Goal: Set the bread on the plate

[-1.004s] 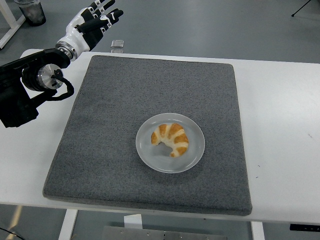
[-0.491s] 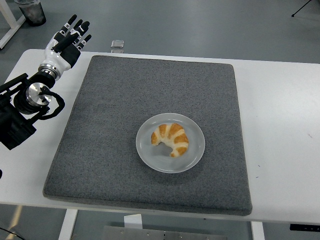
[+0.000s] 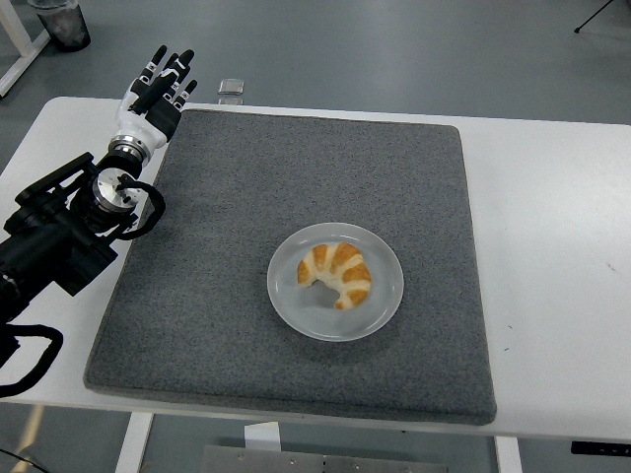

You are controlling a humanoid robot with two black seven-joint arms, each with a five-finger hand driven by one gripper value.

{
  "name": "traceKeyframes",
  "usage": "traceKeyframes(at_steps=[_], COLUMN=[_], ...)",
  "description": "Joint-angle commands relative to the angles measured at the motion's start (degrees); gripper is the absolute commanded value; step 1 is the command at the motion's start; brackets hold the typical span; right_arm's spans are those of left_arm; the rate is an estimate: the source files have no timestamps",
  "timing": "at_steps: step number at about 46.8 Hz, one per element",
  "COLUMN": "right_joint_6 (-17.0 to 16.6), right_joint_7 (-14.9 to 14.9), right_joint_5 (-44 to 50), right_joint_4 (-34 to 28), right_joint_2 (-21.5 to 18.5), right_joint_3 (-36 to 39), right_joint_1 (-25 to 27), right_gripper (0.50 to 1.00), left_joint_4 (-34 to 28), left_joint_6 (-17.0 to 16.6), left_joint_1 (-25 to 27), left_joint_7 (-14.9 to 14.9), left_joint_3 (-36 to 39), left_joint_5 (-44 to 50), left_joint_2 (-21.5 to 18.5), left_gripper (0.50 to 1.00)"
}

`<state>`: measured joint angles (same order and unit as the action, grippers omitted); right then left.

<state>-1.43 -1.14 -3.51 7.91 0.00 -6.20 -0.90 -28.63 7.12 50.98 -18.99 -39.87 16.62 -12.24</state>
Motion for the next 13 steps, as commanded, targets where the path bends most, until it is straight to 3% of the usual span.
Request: traceKeyframes(at_steps=[1, 13], right_joint_6=[0.02, 0.02], right_joint_7=[0.00, -0.09], right_joint_5=[-0.10, -0.19], right_joint_4=[0.00, -0.08], right_joint_2=[0.00, 0.00], right_joint_3=[-0.04, 0.14], right_joint_1=[0.02, -0.06], right_gripper=[0.952, 0.952], left_joint_4=[0.16, 0.16], left_joint_6=[0.00, -0.09], left_joint_1=[0.26, 1.23], left_joint_7=[0.01, 0.01], left_joint_3=[-0.03, -0.03], left_joint_5=[-0.01, -0.01], left_joint_2=[0.47, 0.64], left_gripper=[0.994, 0.994])
